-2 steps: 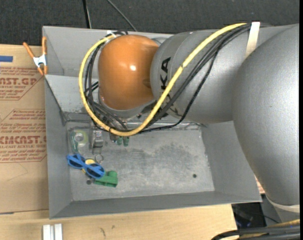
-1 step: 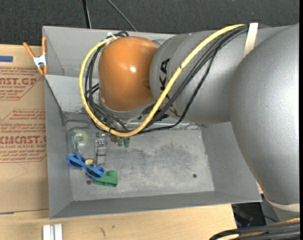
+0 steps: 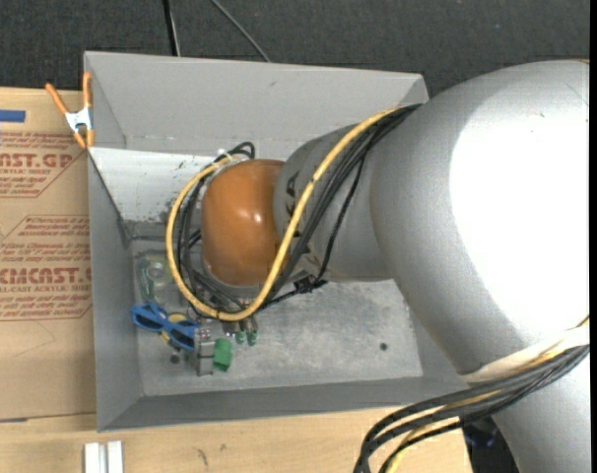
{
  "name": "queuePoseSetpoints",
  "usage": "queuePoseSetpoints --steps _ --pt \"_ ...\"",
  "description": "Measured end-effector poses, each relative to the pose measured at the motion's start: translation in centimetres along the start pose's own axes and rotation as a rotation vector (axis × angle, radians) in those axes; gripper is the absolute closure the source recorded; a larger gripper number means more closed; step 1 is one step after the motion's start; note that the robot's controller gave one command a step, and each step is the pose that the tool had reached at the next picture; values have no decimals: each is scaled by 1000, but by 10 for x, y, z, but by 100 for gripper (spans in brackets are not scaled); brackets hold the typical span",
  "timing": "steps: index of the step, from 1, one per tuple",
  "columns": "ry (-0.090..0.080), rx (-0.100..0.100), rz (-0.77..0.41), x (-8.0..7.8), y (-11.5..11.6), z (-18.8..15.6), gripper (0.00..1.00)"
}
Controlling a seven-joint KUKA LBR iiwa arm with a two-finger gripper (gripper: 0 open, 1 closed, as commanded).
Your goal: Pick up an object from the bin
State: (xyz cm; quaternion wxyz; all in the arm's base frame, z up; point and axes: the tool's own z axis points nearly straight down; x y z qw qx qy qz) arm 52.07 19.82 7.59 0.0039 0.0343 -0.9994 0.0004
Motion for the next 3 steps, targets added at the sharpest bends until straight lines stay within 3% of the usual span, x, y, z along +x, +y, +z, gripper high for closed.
queuePoseSetpoints --steps 1,2,3 --pt "-9 -7 -2 -3 4 -7 100" --pt "-18 -4 69 -4 -3 -178 100" --pt "-11 -1 -79 -33 8 -166 100"
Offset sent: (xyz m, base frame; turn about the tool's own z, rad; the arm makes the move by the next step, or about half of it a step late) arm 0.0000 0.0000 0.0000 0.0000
